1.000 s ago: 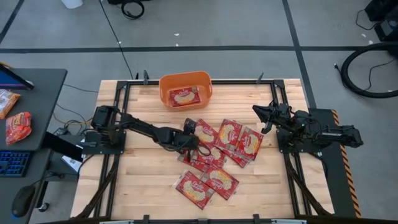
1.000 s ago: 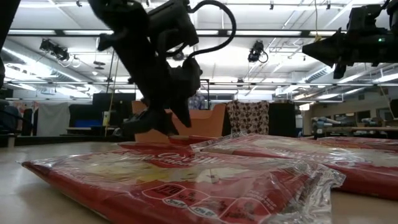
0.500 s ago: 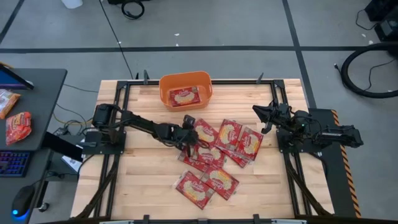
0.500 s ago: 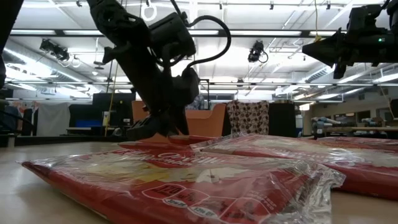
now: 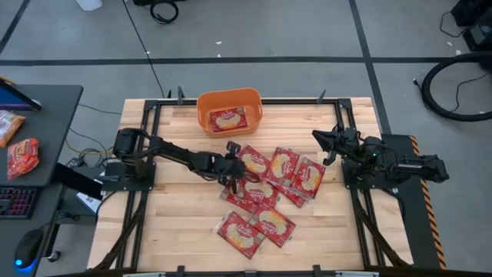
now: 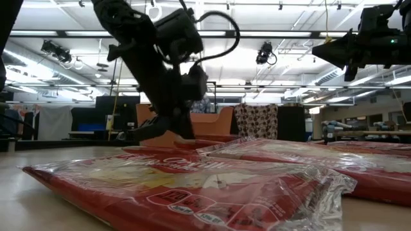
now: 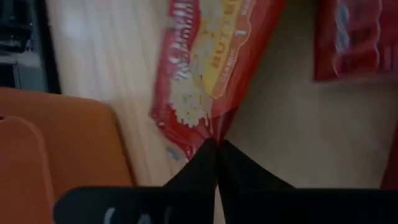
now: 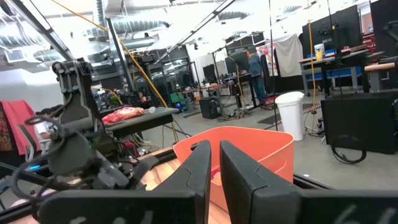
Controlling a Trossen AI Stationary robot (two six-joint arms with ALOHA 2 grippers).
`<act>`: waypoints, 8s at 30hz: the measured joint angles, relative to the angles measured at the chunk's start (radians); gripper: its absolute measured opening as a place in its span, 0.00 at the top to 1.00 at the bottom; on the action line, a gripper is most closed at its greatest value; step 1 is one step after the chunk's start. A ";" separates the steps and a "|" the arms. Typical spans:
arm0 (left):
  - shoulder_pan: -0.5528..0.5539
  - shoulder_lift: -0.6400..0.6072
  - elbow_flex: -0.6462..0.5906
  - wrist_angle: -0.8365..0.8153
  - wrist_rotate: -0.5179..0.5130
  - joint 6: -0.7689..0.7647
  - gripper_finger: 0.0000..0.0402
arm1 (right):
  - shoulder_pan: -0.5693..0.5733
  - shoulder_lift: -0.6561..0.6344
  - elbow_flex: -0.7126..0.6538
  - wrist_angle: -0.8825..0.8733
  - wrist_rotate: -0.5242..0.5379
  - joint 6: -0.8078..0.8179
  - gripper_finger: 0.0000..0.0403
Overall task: Sort popcorn bags into baskets
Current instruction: Put the red popcorn bag into the orange bin
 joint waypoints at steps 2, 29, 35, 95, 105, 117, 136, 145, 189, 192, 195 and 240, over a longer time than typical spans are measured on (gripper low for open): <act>0.000 -0.019 0.030 -0.055 -0.005 -0.020 0.98 | 0.000 0.000 0.000 0.000 0.000 0.000 0.90; 0.356 -0.208 0.312 -0.547 -0.165 -0.227 0.99 | 0.000 0.002 0.000 0.000 0.000 0.000 0.90; 0.462 -0.207 0.162 -0.361 -0.108 -0.171 0.98 | 0.000 0.002 0.000 0.000 0.000 0.000 0.90; -0.081 0.421 0.585 -0.013 0.034 -0.030 0.47 | 0.000 0.003 0.000 0.019 0.000 0.000 0.90; -0.075 0.435 0.585 -0.010 0.108 0.021 0.47 | 0.000 0.003 0.000 0.039 0.000 0.000 0.90; -0.072 0.437 0.584 -0.010 0.100 0.069 0.50 | 0.000 0.003 0.000 0.039 0.000 0.000 0.90; -0.021 0.444 0.583 -0.025 0.054 0.093 0.96 | 0.000 0.003 0.000 0.039 0.000 0.000 0.90; 0.006 0.342 0.598 -0.144 0.043 0.059 0.99 | 0.000 0.003 0.000 0.041 0.000 0.000 0.90; 0.547 -0.155 0.624 -0.208 0.470 0.518 1.00 | 0.000 0.003 0.000 0.052 0.000 0.004 0.90; 0.605 -0.127 0.624 -0.247 0.556 0.575 1.00 | 0.000 0.003 0.000 0.052 0.000 0.004 0.90; 0.651 -0.090 0.624 -0.297 0.615 0.590 1.00 | 0.000 0.003 0.000 0.052 0.000 0.004 0.90; 0.484 -0.071 0.476 -0.583 0.346 0.385 0.65 | 0.000 0.003 0.000 0.052 0.000 0.004 0.90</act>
